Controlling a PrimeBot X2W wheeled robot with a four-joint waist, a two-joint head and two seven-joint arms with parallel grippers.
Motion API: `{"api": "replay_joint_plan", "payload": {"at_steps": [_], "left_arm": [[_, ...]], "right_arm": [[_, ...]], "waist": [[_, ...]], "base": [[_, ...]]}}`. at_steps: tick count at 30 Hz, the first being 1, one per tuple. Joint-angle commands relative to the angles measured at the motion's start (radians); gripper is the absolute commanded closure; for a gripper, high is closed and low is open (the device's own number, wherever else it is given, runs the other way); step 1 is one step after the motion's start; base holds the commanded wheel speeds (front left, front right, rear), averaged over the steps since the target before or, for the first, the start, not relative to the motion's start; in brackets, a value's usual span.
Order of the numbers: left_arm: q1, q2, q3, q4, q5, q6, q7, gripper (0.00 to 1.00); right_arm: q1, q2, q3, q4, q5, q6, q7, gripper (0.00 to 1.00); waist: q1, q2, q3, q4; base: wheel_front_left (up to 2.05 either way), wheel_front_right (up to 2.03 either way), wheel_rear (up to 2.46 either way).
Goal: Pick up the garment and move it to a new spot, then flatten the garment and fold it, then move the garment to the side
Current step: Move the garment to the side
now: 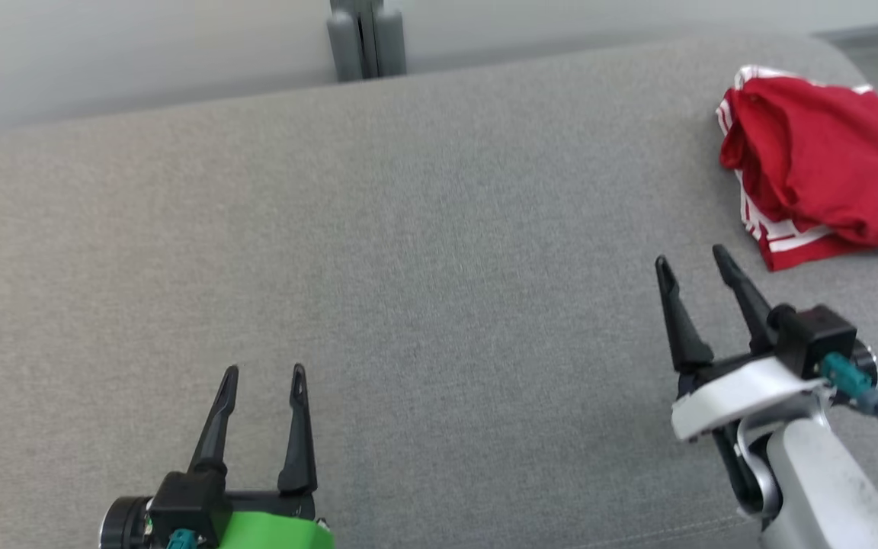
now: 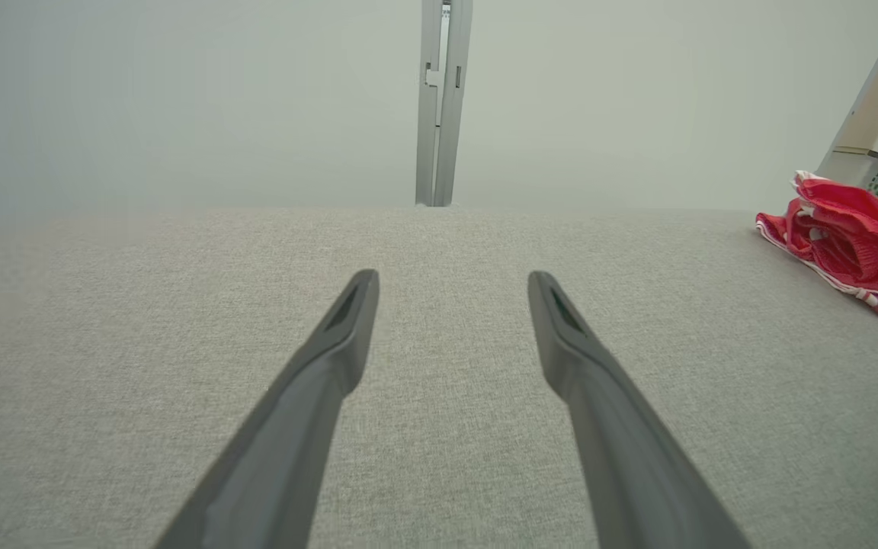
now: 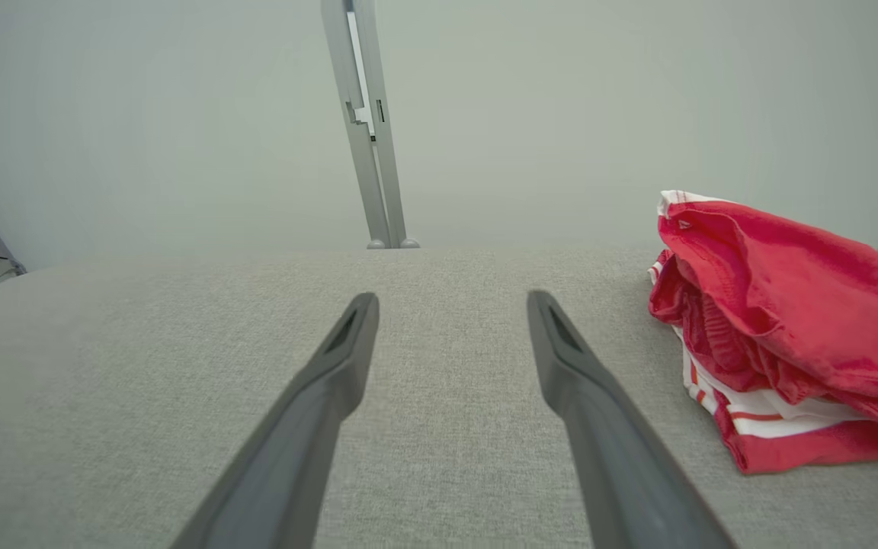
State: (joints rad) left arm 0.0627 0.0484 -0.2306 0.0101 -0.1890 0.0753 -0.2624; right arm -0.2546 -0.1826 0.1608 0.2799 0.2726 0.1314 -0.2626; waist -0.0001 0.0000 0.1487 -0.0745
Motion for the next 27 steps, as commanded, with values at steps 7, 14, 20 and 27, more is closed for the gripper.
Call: {"api": "replay_joint_plan", "payload": {"at_steps": [7,14,20,27], "left_arm": [[0.08,0.004,0.042,-0.047,-0.003,-0.005,-0.003,0.0],[0.149,0.004,0.07,-0.06,-0.014,-0.001,-0.003,0.0],[0.169,0.004,0.071,-0.054,-0.018,-0.004,-0.003,0.0],[0.168,0.004,0.075,-0.046,-0.021,-0.013,-0.003,0.0]], "right_arm": [[0.16,0.036,0.001,-0.135,-0.081,-0.002,-0.003,0.0],[0.271,0.06,0.003,-0.183,-0.097,-0.002,-0.003,0.0],[0.31,0.067,0.016,-0.182,-0.086,-0.002,-0.003,0.0],[0.298,0.061,0.032,-0.18,-0.085,-0.002,-0.003,0.0]], "waist": [[0.0001,0.0,-0.16,0.031],[0.0001,0.0,-0.197,0.02],[0.0001,0.0,-0.207,0.017],[0.0001,0.0,-0.201,0.021]], "base": [[0.0,0.0,0.0],[0.0,0.0,0.0],[0.0,0.0,0.0],[0.0,0.0,0.0]]}}
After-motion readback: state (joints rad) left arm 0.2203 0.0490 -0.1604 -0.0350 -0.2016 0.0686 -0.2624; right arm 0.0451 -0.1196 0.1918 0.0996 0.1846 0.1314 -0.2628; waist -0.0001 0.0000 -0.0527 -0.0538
